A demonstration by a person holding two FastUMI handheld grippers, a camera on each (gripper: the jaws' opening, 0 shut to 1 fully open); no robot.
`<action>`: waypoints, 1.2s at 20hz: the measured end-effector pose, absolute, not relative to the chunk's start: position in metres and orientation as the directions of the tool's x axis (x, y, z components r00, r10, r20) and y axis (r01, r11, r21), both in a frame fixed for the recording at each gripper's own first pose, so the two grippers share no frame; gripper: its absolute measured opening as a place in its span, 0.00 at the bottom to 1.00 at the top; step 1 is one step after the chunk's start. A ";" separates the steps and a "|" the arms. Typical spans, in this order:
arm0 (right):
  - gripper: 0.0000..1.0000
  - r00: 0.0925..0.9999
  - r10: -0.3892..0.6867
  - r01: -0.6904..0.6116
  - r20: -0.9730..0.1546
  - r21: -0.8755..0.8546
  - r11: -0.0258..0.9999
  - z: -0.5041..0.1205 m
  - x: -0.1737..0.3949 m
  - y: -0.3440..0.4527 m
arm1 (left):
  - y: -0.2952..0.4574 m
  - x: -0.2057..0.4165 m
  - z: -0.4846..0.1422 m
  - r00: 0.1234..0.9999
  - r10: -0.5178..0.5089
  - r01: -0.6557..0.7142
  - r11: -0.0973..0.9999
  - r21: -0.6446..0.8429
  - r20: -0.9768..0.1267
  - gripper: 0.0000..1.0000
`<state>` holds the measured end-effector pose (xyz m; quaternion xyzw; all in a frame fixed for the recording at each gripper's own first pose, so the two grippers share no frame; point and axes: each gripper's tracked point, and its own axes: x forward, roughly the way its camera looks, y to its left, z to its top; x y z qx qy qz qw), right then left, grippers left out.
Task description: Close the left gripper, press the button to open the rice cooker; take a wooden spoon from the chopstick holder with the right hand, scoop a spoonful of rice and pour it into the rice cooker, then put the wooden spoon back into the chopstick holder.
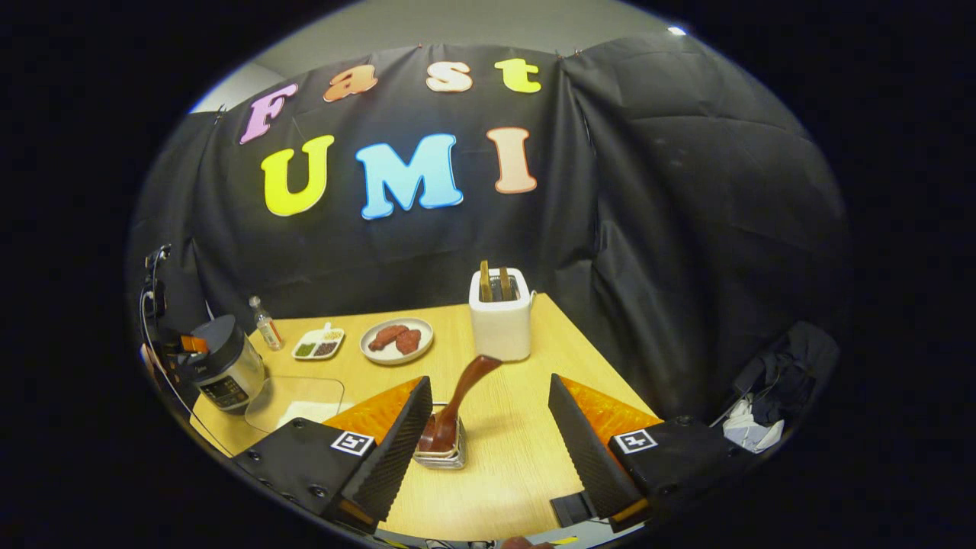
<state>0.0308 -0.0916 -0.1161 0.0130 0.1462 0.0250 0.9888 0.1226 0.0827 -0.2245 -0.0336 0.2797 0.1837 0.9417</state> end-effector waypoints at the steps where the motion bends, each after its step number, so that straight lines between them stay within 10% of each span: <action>1: 0.98 0.963 0.048 -0.046 -0.264 0.014 0.999 -0.105 0.029 -0.089 | 0.080 0.116 -0.209 0.794 0.323 -0.354 0.934 0.040 -0.514 0.98; 12: 0.98 0.999 0.041 -0.039 -0.036 0.035 0.999 0.005 -0.016 -0.066 | 0.026 0.022 0.020 0.981 0.157 -0.161 0.987 -0.020 -0.118 0.99; 24: 0.98 0.997 -0.069 0.072 -0.040 0.084 0.994 0.018 -0.055 -0.096 | -0.008 -0.040 0.063 0.998 0.030 -0.030 1.000 -0.002 -0.055 0.99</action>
